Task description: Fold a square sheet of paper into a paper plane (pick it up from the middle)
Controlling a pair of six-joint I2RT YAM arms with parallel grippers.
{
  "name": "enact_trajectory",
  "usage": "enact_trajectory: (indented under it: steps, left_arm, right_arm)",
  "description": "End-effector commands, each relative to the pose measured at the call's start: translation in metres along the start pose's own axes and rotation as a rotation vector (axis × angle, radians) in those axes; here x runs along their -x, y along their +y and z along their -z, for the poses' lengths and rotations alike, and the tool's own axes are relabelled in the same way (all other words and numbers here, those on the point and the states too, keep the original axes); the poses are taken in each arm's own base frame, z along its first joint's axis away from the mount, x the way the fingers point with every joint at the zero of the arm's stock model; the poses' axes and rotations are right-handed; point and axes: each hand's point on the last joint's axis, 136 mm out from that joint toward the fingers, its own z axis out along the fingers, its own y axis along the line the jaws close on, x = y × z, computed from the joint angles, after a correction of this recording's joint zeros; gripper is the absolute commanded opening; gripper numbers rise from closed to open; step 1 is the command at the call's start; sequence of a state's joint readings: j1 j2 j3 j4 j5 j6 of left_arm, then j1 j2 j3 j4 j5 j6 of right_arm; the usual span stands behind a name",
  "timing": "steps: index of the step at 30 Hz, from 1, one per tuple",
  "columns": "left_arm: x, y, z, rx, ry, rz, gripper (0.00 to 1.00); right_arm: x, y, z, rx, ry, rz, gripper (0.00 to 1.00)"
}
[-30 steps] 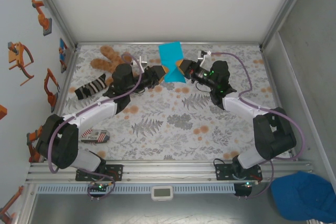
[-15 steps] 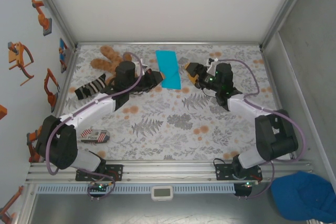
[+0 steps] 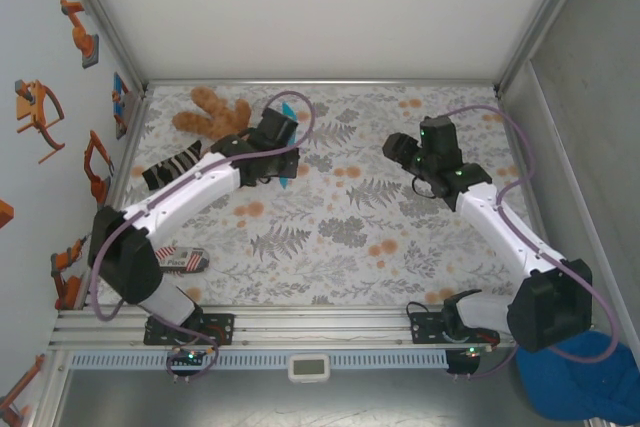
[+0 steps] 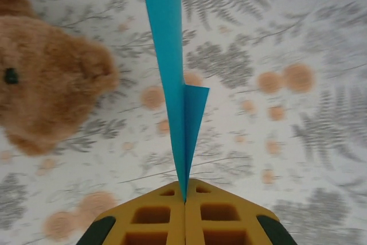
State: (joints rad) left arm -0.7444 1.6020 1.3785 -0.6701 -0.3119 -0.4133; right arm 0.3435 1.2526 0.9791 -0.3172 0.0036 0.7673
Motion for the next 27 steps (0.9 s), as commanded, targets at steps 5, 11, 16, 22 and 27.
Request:
enact_trajectory:
  steps: [5,11,16,22,27]
  left_arm:
    - [-0.018,0.022,-0.022,0.442,0.086,-0.29,0.05]
    - [-0.032,-0.011,-0.057,0.483,0.138,-0.376,0.05]
    - [-0.054,-0.046,-0.078,0.286,0.224,-0.282,0.18]
    - [-0.069,-0.099,-0.083,-0.097,0.297,-0.081,0.32]
    - [-0.06,-0.097,-0.073,-0.31,0.31,0.116,0.37]
  right_arm:
    - [0.002,-0.065,0.02,-0.281,-0.131,-0.025,0.68]
    - [-0.002,-0.075,0.025,-0.315,-0.139,-0.03,0.67]
    - [-0.007,-0.08,0.023,-0.33,-0.125,-0.031,0.67]
    - [-0.011,-0.075,0.014,-0.297,-0.102,-0.064,0.67]
    - [-0.019,-0.055,-0.007,-0.202,-0.032,-0.062,0.65]
